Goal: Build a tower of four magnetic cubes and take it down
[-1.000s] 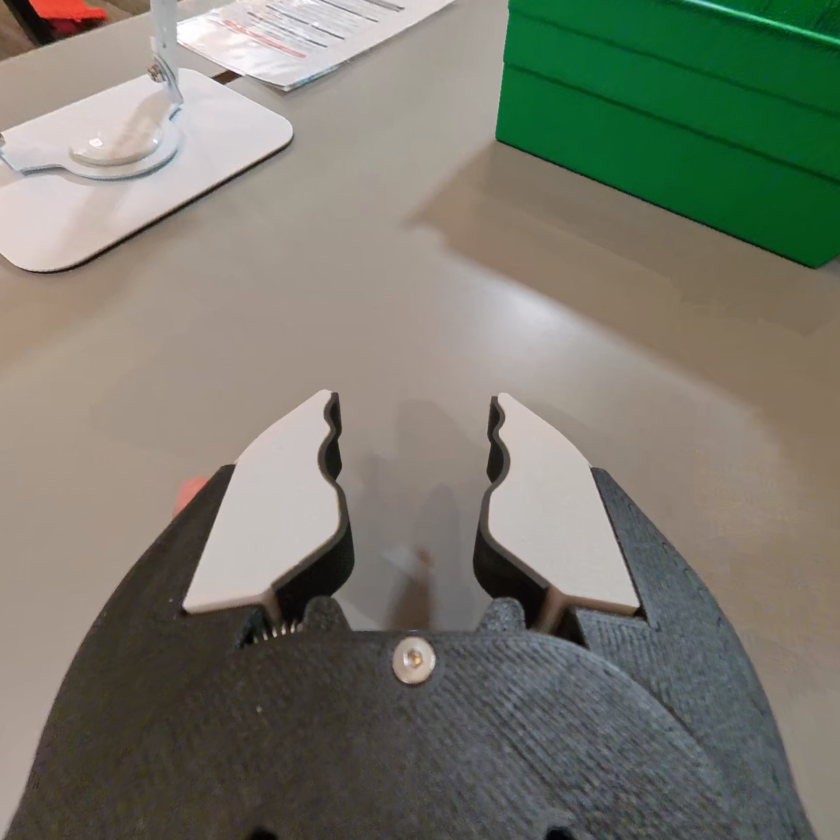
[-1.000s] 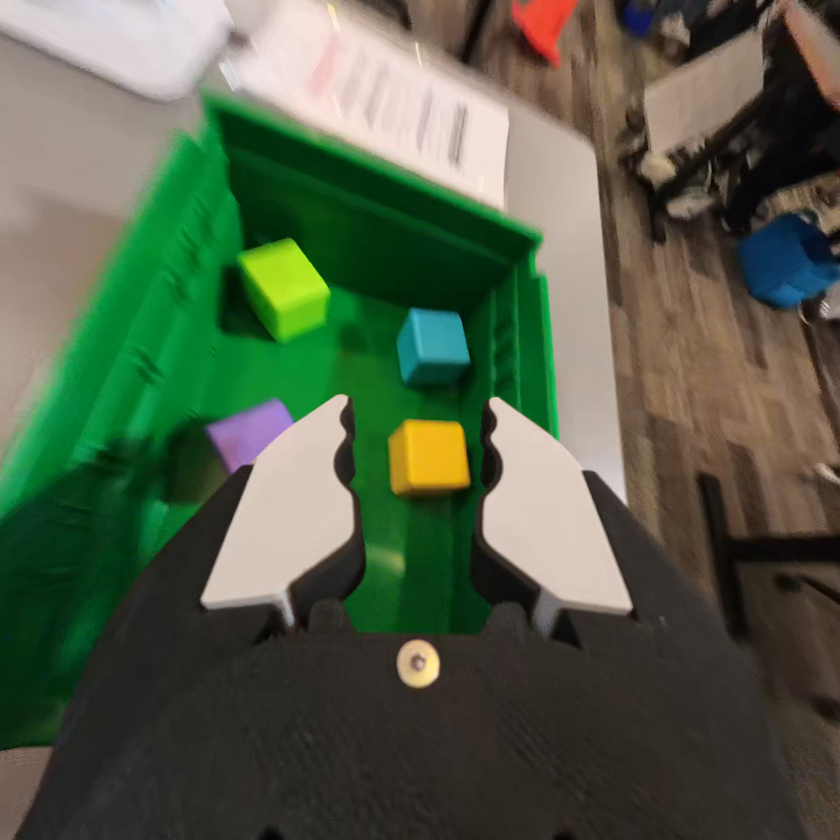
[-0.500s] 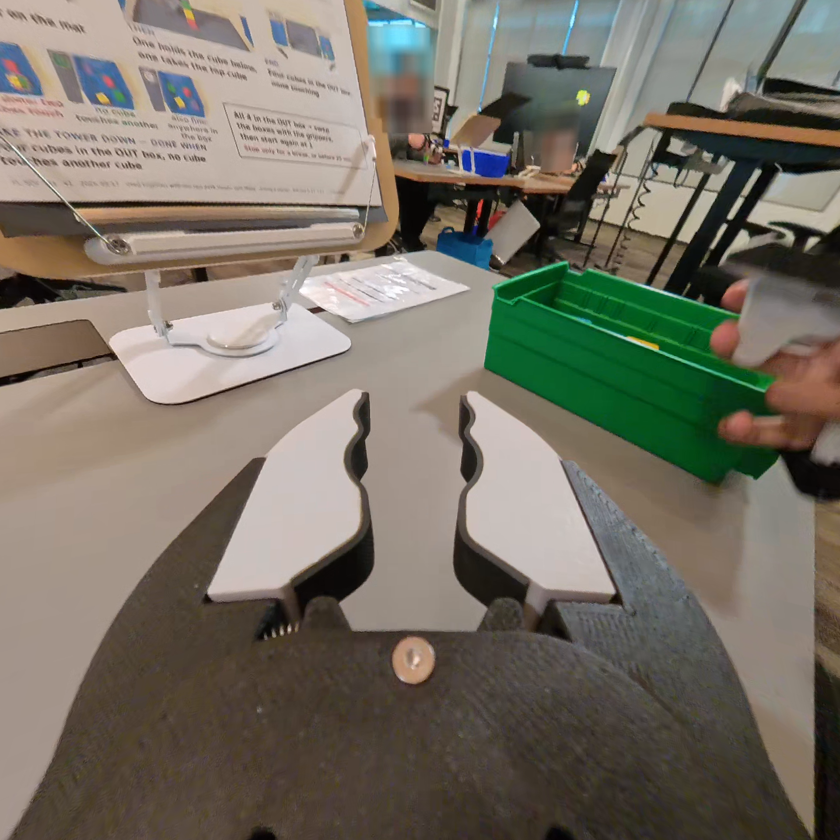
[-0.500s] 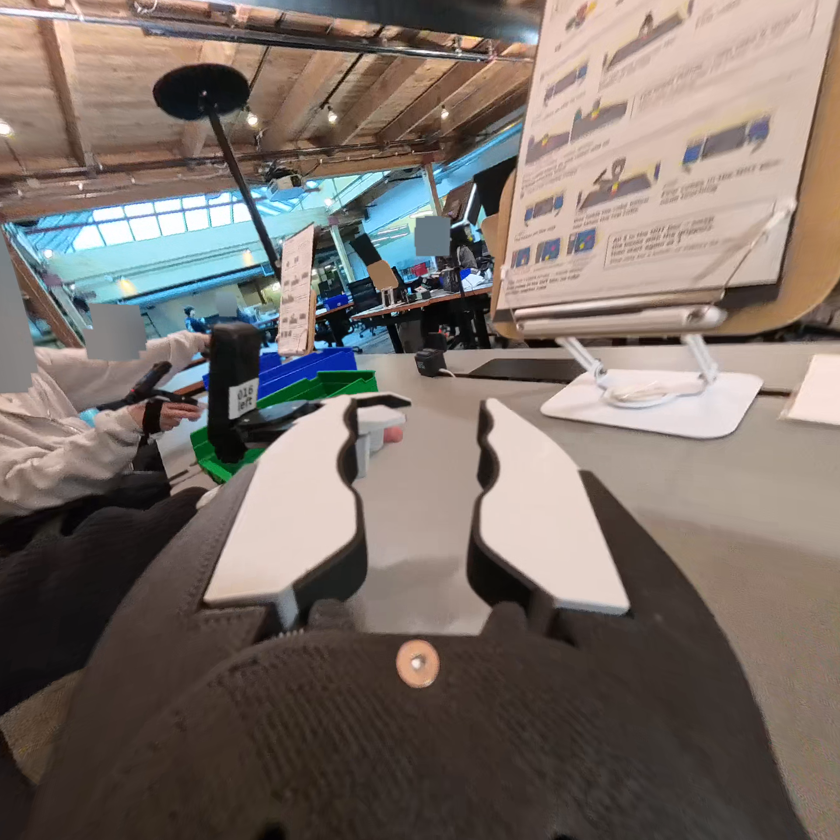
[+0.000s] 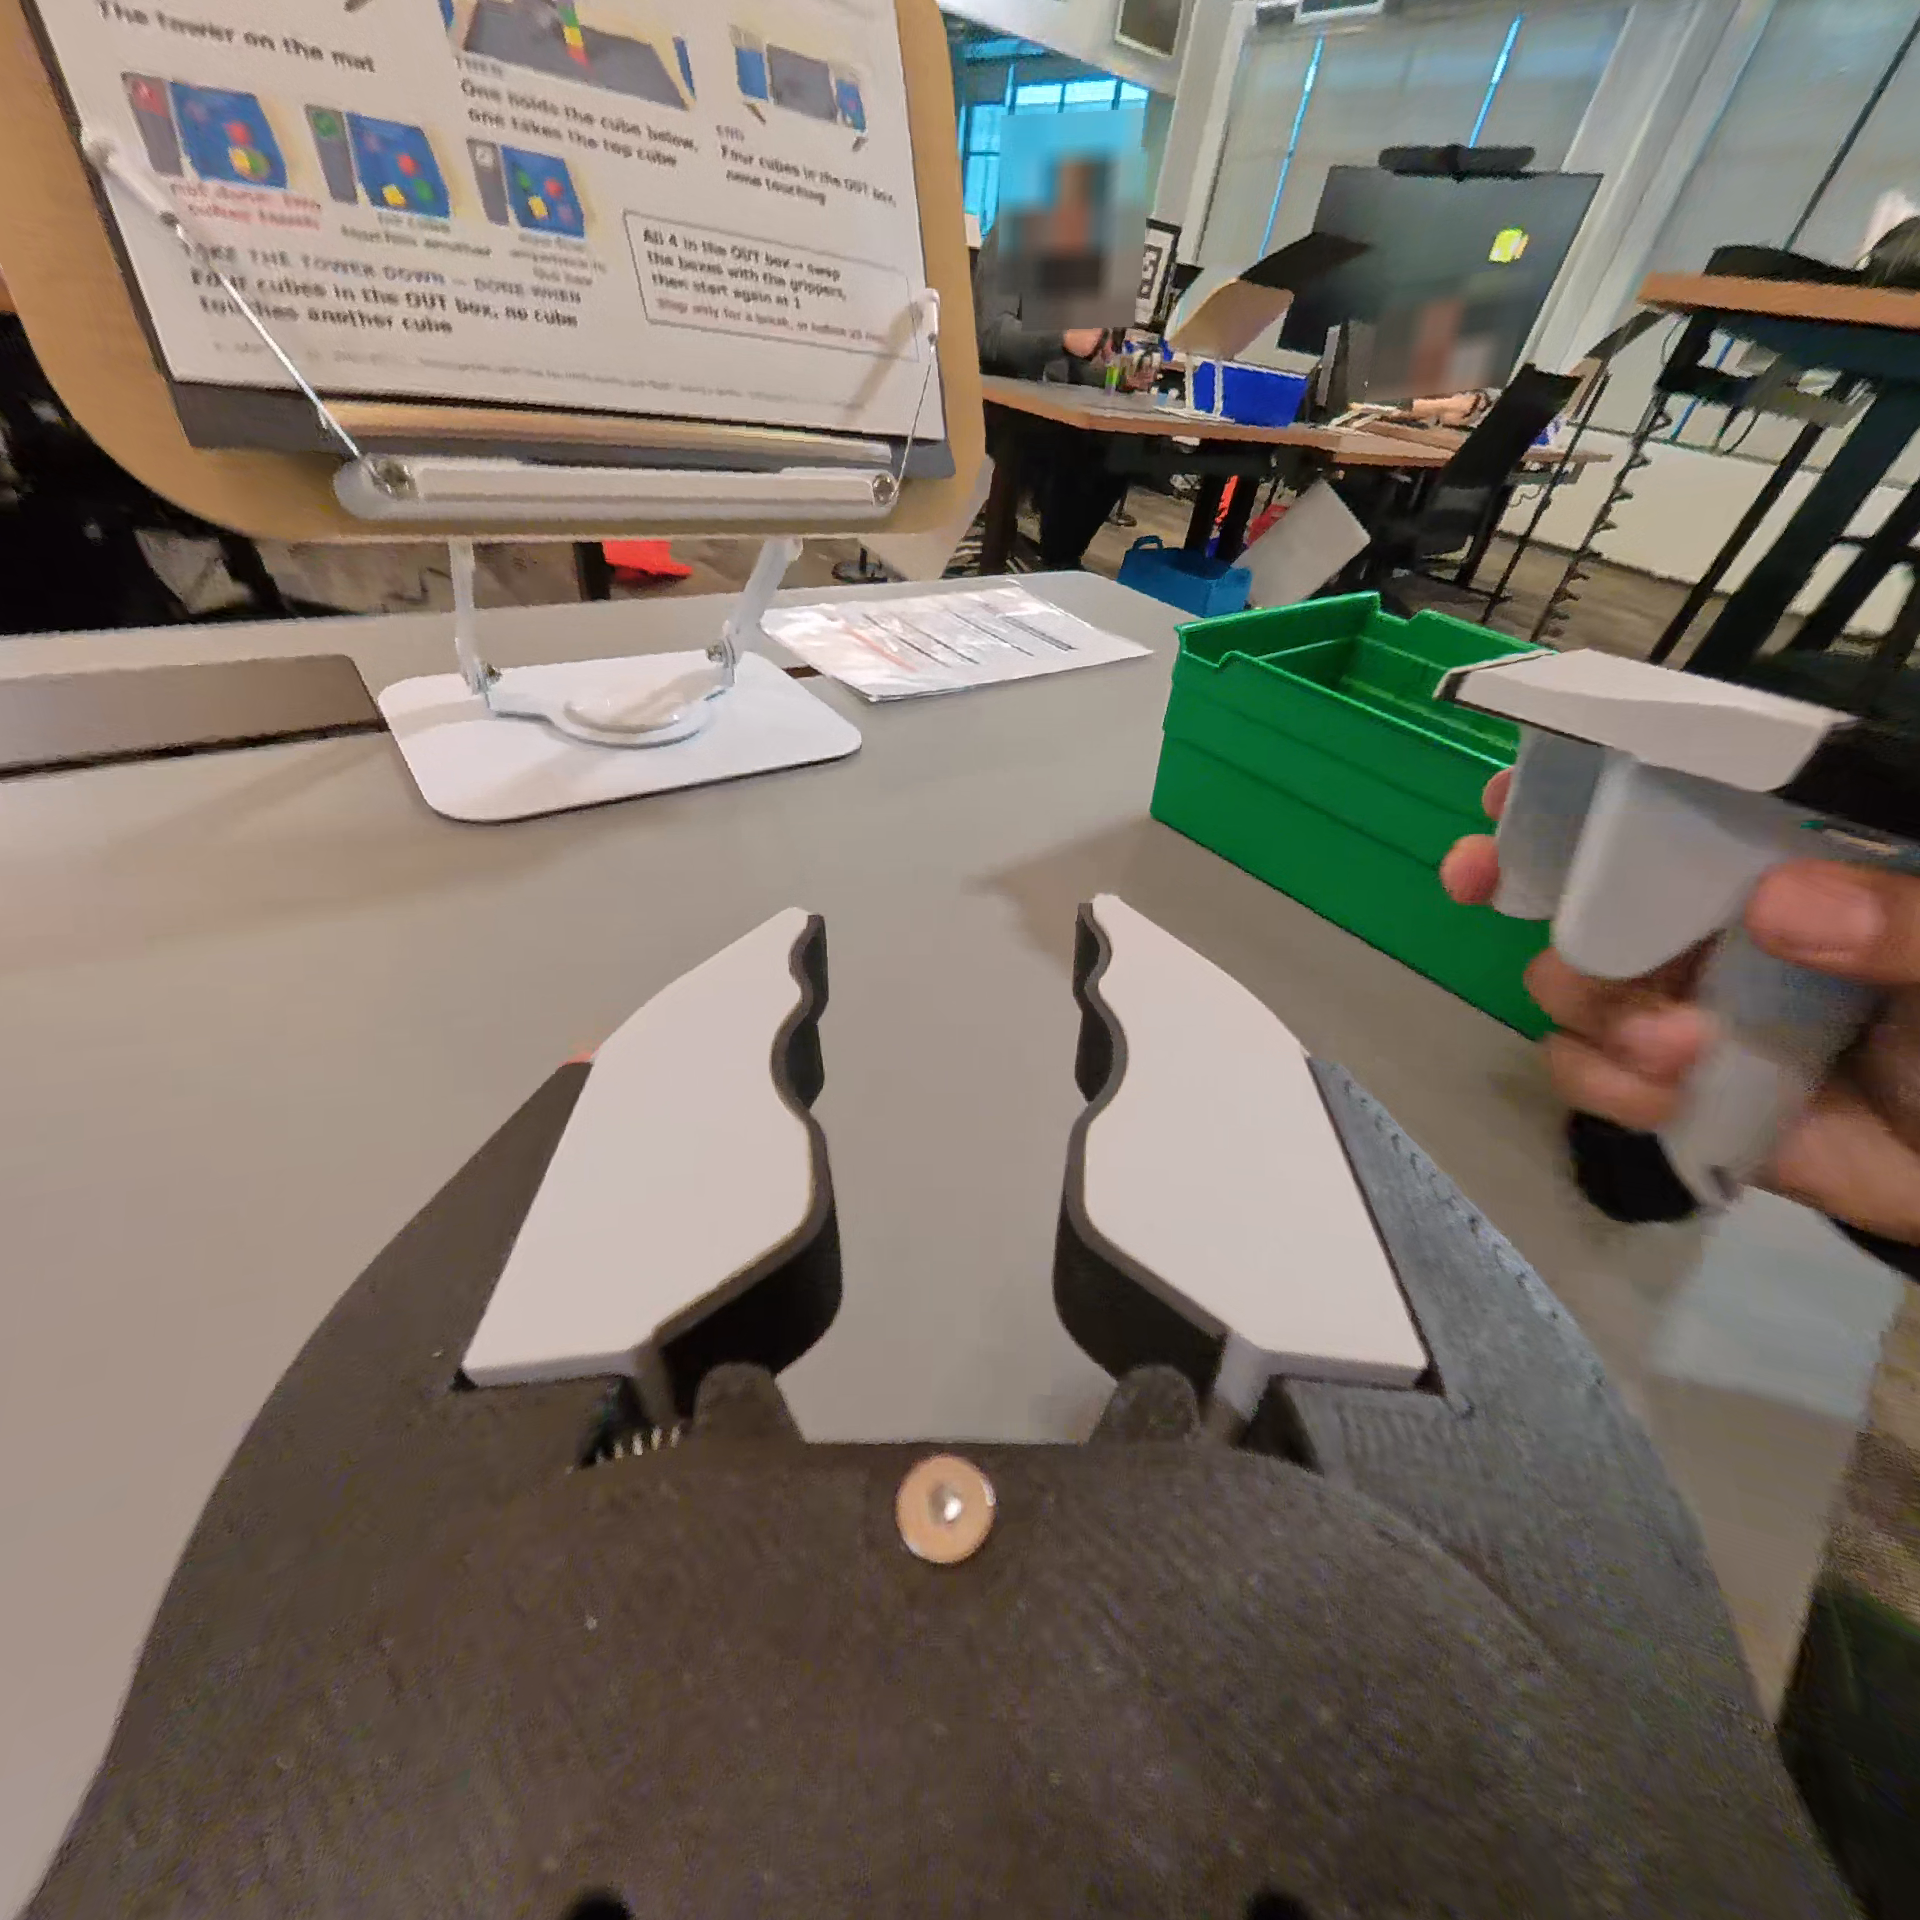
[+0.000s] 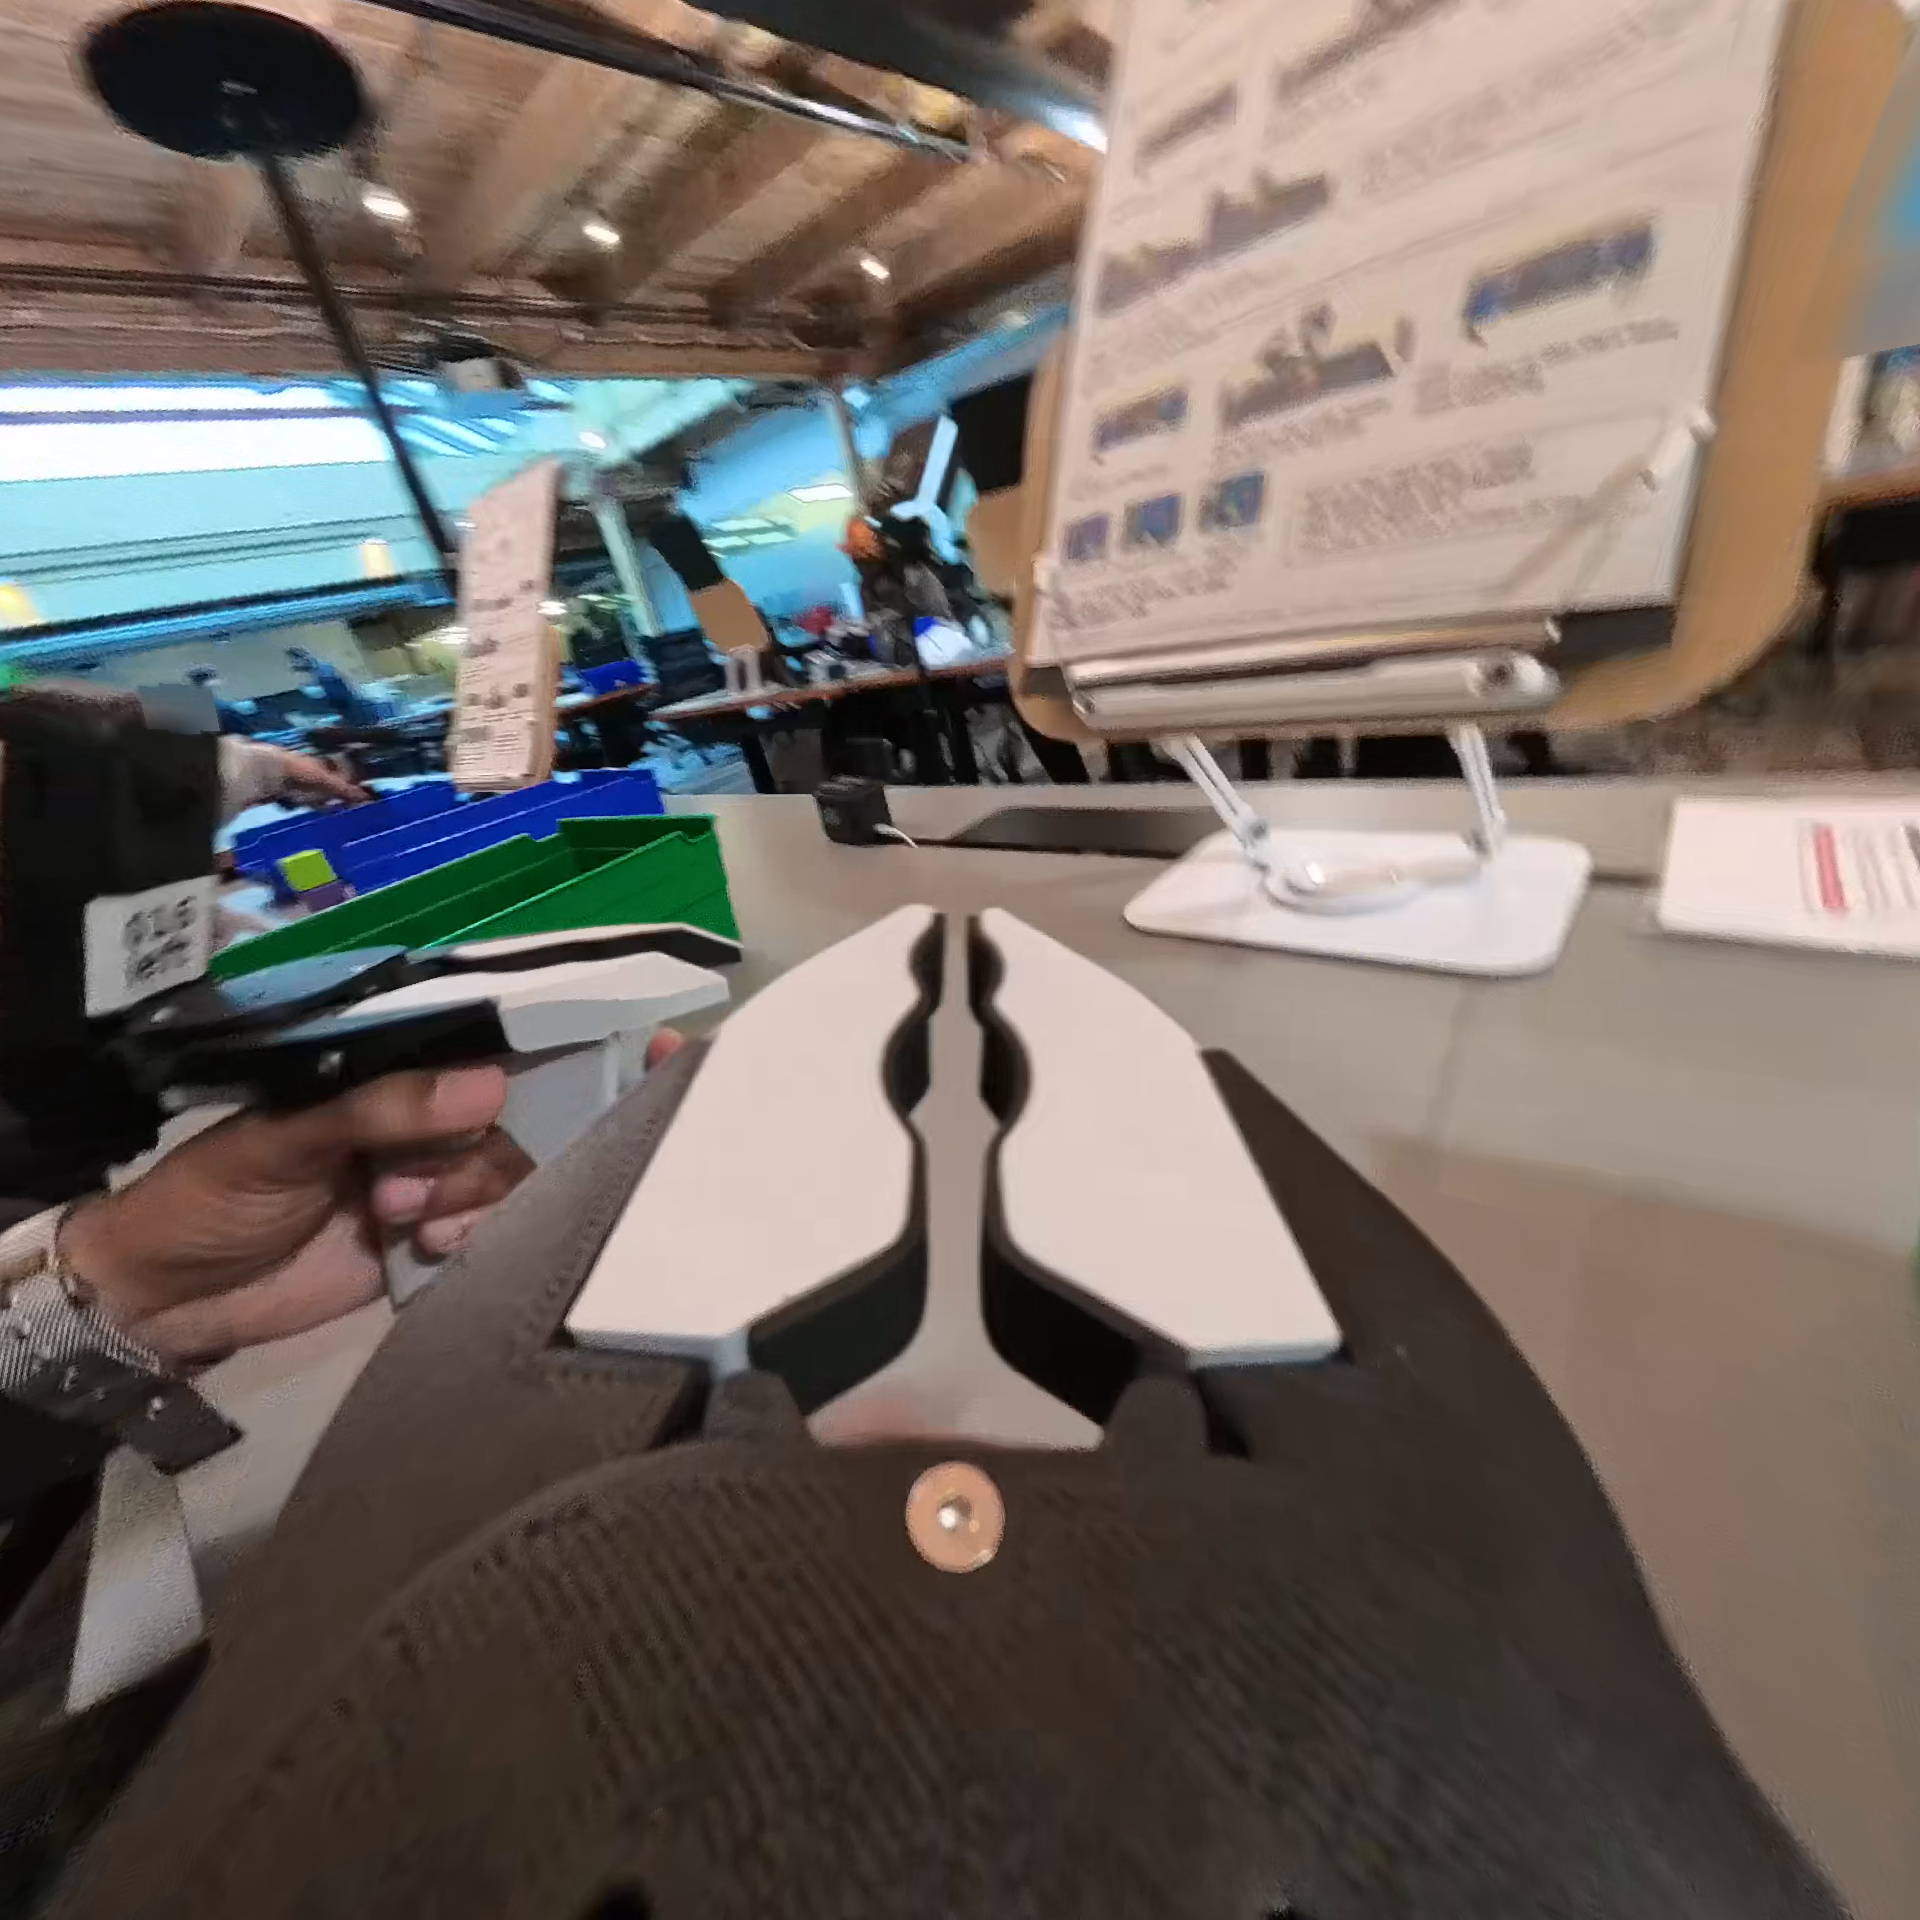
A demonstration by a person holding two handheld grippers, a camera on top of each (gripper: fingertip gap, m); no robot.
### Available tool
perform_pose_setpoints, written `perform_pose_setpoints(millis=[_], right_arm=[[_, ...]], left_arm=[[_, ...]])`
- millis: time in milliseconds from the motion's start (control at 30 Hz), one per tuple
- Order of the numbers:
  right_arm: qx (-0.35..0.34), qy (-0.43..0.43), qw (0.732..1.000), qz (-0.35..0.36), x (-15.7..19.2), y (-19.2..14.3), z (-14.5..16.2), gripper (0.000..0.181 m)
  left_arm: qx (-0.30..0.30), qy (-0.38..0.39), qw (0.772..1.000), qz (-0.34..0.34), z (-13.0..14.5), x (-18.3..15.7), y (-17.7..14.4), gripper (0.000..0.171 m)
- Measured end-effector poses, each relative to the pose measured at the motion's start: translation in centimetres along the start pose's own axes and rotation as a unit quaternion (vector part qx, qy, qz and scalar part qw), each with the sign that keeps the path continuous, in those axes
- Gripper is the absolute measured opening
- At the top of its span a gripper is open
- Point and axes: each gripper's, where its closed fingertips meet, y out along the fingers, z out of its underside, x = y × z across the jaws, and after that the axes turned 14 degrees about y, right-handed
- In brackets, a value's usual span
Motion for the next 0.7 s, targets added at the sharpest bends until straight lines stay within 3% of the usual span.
perform_pose_setpoints(millis=[133, 233, 300, 433, 500, 567, 700], right_arm=[[-0.015, -0.051, 0.997, -0.061, 1.3, 0.7, 0.3, 0.003], [-0.007, -0.012, 0.997, -0.075, 1.9, 1.3, 0.8, 0.023], [0.019, -0.013, 0.996, -0.086, 2.3, 1.5, 1.9, 0.032], [0.124, 0.001, 0.978, -0.166, 5.6, 0.9, 4.5, 0.011], [0.142, 0.011, 0.976, -0.166, 6.3, 0.6, 5.0, 0.014], [0.17, 0.016, 0.974, -0.151, 6.0, 0.3, 6.1, 0.028], [0.171, 0.0, 0.98, -0.103, 4.1, -0.2, 6.4, 0.04]], left_arm=[[0.009, -0.073, 0.997, 0.022, 1.1, 0.7, -0.7, 0.049], [0.019, -0.096, 0.995, 0.019, 2.6, 1.6, -0.8, 0.052], [0.035, -0.073, 0.997, 0.007, 4.3, 2.4, -0.5, 0.054], [0.022, -0.098, 0.995, 0.003, 4.1, 3.1, -0.1, 0.055], [0.01, -0.14, 0.99, 0.027, 3.3, 2.3, 0.1, 0.058], [-0.001, -0.159, 0.986, 0.04, 2.7, 1.7, 0.5, 0.059], [0.018, -0.077, 0.996, 0.042, 3.1, 0.4, 2.1, 0.059]])
